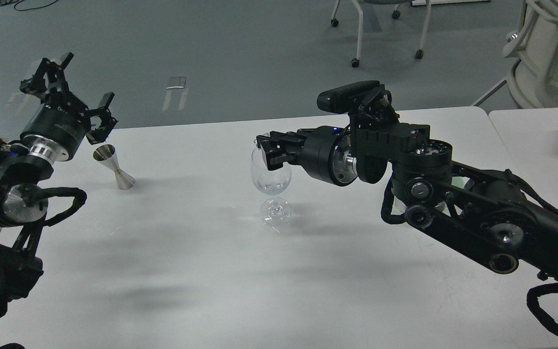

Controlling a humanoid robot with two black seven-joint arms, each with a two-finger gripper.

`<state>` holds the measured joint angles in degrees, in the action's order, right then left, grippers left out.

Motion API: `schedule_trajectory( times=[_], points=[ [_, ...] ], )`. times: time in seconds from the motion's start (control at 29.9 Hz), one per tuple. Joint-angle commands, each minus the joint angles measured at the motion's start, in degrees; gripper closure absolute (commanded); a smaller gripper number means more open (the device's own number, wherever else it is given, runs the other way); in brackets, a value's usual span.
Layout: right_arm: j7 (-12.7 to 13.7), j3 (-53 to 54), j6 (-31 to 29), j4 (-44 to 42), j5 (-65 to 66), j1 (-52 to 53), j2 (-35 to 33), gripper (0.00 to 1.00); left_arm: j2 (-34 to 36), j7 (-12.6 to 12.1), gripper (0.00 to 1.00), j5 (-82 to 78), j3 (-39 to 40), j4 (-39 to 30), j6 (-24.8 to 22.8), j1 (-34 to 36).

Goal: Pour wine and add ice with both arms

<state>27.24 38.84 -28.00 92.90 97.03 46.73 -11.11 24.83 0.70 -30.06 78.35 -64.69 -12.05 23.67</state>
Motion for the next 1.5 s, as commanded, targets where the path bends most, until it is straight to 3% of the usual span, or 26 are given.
schedule_trajectory(
  times=[0.0, 0.4, 0.47, 0.5, 0.8, 1.07, 1.3, 1.47],
  points=[
    [0.0, 0.0, 0.0, 0.0, 0.0, 0.0, -0.1, 0.65, 0.1, 0.0, 0.01, 0.0, 0.0, 0.0, 0.0, 0.1],
    [0.0, 0.9, 0.0, 0.4, -0.1, 0.2, -0.2, 0.61, 0.1, 0.0, 0.01, 0.0, 0.0, -0.1, 0.0, 0.1],
    [0.0, 2.5, 0.0, 0.1, -0.2, 0.6, 0.3, 0.25, 0.1, 0.0, 0.01, 0.0, 0.1, -0.1, 0.0, 0.1],
    [0.0, 5.5, 0.0, 0.0, -0.2, 0.5, 0.6, 0.01, 0.1, 0.0, 0.01, 0.0, 0.1, 0.0, -0.1, 0.1],
    [-0.3, 23.4, 0.0, -0.3, -1.8, -0.4, 5.9, 0.00, -0.1, 0.1, 0.01, 0.0, 0.1, -0.1, 0.1, 0.0],
    [-0.5, 38.8, 0.0, -3.0, -18.4, -1.7, 10.1, 0.00, -0.2, 0.1, 0.01, 0.0, 0.0, -0.1, 0.5, -0.4],
    [-0.8, 50.4, 9.4, -6.2, -31.5, -2.5, 10.1, 0.00, -0.8, 0.0, 0.01, 0.1, 0.1, 0.0, 0.2, -0.6],
    [-2.6, 57.8, 10.0, -14.7, -41.6, -3.0, 9.8, 0.00, 0.0, -0.1, 0.01, -0.1, -0.1, 1.6, -0.4, 0.4]
  ],
)
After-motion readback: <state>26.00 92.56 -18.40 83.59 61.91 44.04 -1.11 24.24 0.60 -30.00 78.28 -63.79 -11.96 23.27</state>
